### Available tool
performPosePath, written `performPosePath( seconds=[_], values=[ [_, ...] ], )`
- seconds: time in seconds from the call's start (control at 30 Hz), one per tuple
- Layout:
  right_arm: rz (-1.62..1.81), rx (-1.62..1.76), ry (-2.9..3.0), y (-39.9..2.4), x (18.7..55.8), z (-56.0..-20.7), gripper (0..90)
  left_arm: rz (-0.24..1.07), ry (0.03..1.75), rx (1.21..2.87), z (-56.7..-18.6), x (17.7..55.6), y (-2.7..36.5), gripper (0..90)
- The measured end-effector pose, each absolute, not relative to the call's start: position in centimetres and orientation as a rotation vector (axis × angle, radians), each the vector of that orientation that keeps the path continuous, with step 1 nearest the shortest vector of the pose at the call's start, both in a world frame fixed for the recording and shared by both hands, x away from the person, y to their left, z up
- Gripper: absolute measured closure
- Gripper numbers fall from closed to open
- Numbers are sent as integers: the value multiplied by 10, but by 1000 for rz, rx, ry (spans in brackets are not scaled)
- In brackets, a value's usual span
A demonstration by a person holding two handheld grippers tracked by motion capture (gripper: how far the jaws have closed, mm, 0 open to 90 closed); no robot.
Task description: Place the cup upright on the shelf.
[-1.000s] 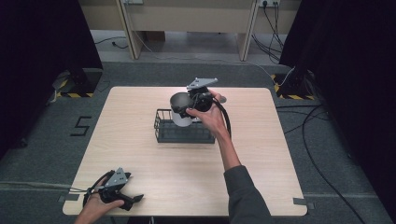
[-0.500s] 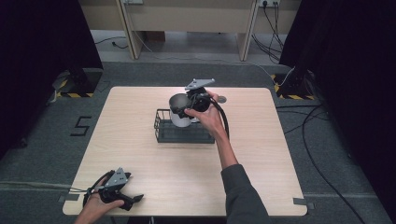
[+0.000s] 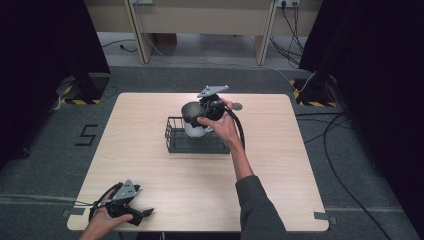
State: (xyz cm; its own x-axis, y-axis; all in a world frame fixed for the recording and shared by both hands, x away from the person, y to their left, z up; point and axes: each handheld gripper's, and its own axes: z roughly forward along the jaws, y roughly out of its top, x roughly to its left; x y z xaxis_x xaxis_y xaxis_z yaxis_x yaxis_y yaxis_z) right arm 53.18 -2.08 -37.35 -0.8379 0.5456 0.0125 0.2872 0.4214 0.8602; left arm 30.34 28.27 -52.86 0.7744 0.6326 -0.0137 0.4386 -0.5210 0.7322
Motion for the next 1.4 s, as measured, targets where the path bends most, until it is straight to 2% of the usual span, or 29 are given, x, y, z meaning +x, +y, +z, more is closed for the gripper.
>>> performPosePath(
  seconds=[0.9, 1.2, 1.23, 1.3, 1.4],
  values=[
    [1340, 802, 2471, -29, 535, -401, 56, 327, 793, 2204, -529, 303, 283, 0],
    [1328, 786, 2436, -30, 532, -396, 46, 327, 793, 2205, -529, 303, 283, 0],
    [1352, 792, 2419, -30, 532, -393, 69, 328, 793, 2204, -529, 303, 283, 0],
    [1409, 773, 2397, -32, 531, -386, 204, 327, 793, 2205, -529, 303, 283, 0],
    [1390, 772, 2384, -31, 529, -377, 97, 327, 794, 2204, -529, 303, 283, 0]
  ],
)
